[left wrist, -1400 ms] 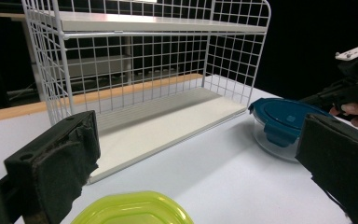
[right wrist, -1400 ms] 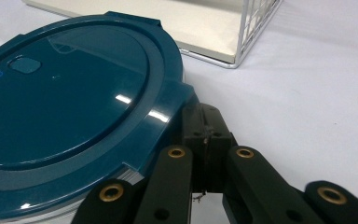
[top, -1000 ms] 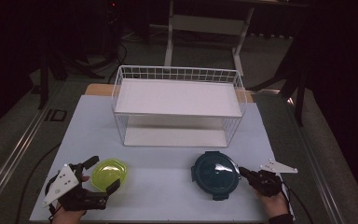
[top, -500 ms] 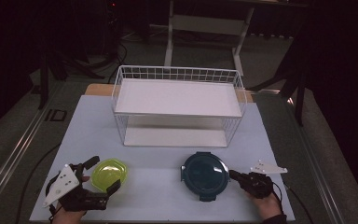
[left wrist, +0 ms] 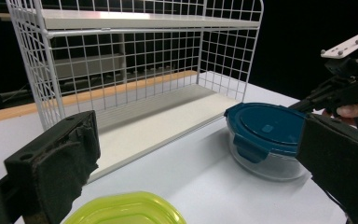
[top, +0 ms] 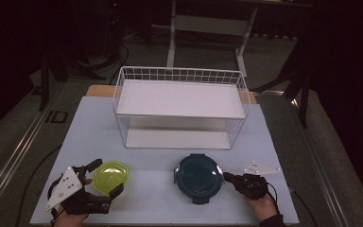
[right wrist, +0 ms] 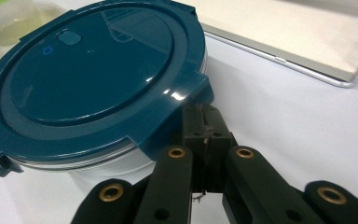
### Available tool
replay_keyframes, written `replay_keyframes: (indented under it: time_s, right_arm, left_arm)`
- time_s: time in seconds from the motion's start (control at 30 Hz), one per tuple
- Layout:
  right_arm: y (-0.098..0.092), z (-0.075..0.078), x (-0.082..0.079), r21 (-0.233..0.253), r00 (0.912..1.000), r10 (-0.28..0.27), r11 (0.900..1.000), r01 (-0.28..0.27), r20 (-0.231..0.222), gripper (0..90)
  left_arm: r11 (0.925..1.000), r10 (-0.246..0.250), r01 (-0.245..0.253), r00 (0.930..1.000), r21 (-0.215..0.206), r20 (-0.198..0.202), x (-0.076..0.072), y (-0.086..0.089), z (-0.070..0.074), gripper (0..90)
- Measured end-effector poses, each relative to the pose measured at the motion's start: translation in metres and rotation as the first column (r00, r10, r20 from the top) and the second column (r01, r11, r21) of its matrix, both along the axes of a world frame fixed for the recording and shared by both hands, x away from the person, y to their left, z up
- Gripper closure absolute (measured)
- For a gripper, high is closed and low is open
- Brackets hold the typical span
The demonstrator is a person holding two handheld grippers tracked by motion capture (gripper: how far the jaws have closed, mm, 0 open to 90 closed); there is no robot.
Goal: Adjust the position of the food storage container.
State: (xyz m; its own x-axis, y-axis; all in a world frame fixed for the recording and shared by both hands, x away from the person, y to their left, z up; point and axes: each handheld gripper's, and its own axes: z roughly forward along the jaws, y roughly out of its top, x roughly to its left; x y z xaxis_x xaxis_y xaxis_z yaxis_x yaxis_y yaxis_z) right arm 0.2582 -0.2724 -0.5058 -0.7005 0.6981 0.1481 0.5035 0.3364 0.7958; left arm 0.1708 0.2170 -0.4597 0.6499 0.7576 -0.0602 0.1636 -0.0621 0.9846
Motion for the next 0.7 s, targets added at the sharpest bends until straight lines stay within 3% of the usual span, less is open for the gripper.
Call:
replay_keyframes:
  time_s: [0.7]
  right_arm:
    - [0.021,0.000,0.003,0.004,0.9991,0.043,0.999,-0.043,0.000,90.0]
  left_arm:
    - [0.9998,-0.015,0.015,0.9999,0.009,0.003,0.000,-0.002,-0.001,0.0]
